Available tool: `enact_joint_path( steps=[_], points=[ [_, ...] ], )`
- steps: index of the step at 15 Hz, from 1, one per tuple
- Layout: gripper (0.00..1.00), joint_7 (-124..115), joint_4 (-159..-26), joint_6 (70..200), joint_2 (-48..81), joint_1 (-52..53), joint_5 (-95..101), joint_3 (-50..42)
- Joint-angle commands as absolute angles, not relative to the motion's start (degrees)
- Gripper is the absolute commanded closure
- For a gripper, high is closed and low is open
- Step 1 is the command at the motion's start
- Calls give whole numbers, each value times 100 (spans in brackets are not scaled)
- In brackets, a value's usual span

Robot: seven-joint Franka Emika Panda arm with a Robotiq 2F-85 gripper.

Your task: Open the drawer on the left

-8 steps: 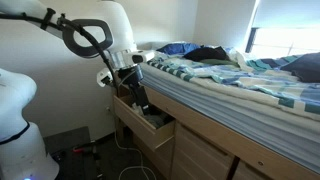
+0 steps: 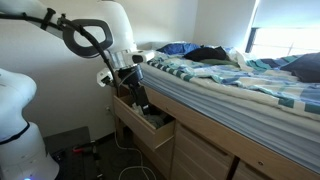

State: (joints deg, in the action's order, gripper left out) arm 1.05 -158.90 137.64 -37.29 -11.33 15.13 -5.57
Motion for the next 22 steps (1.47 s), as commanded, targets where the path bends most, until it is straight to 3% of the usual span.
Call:
enact_joint_path(
  steps=[1,11,18,22],
  points=[
    [0,266,-15791,13738,-3567,-773,1356,-350],
    [0,1652,-15622,14557,-2814,1418,-194,-428],
    [0,1219,-15796,14509,-2963,1089,-84,-171],
    [0,1514,-15593,14686,-2290,1726,-607,-122]
  ],
)
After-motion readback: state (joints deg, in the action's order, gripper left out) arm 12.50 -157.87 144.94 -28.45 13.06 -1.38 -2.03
